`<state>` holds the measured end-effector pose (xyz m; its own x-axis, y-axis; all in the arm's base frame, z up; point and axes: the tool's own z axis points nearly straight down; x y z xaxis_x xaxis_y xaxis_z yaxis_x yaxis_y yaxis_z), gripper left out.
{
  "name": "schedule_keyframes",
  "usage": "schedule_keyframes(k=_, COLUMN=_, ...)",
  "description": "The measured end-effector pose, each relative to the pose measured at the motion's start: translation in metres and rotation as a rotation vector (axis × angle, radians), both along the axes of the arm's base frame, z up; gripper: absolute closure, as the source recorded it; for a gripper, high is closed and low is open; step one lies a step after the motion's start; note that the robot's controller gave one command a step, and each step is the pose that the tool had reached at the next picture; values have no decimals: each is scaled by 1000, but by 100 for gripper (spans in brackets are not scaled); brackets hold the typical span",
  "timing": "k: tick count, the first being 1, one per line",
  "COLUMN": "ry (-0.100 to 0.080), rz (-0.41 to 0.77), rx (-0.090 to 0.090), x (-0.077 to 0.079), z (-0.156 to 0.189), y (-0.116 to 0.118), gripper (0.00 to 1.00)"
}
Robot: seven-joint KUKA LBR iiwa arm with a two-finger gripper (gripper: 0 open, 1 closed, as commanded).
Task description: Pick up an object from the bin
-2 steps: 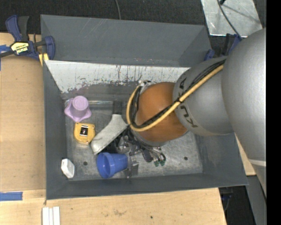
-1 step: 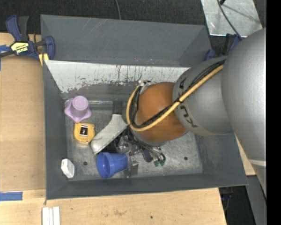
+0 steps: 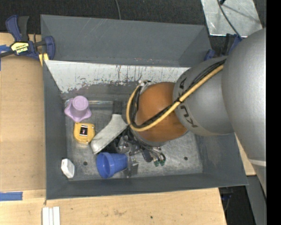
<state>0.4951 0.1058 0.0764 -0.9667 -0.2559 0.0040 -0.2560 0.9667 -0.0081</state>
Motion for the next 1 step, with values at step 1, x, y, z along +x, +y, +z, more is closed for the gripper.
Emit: schedule_keyframes(k=1, ry=3, rz=112, rx=7, x=7, z=60, y=14, gripper=100)
